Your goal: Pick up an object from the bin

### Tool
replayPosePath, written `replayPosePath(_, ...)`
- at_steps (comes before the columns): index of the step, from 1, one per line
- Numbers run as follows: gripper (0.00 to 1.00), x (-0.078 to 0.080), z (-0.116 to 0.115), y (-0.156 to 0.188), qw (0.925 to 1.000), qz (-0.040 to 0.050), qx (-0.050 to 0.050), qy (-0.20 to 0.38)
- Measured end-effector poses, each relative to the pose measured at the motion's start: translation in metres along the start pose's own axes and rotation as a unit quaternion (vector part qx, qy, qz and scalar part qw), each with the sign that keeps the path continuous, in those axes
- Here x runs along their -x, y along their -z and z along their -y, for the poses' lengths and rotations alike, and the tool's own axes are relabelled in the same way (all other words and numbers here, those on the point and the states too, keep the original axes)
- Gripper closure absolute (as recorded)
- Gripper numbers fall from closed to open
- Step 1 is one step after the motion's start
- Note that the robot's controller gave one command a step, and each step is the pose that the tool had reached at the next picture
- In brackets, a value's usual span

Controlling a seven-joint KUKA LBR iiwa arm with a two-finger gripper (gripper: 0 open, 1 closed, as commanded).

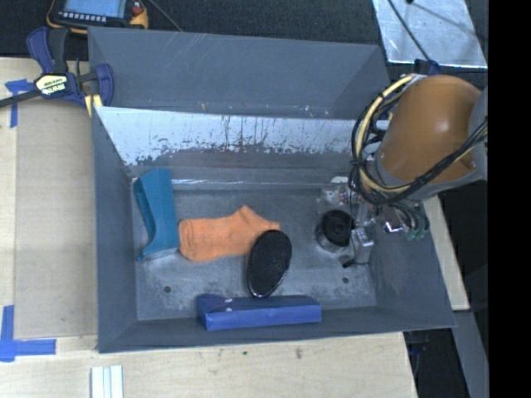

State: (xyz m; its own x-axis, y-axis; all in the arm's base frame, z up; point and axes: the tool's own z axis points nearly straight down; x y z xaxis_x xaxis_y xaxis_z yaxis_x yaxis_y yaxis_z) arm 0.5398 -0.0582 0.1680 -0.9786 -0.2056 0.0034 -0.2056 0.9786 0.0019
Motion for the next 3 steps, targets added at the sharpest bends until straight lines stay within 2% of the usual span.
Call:
replayPosePath(1, 0.00, 0.055, 0.016, 0.015, 0.9983, 0.0036, -0.002, 0.058)
replayPosePath(2, 0.00, 0.074, 0.011, 0.010, 0.9967, 0.0050, -0.002, 0.081)
replayPosePath(3, 0.00, 0.044, -0.006, -0.003, 0.9997, 0.0037, -0.001, 0.023)
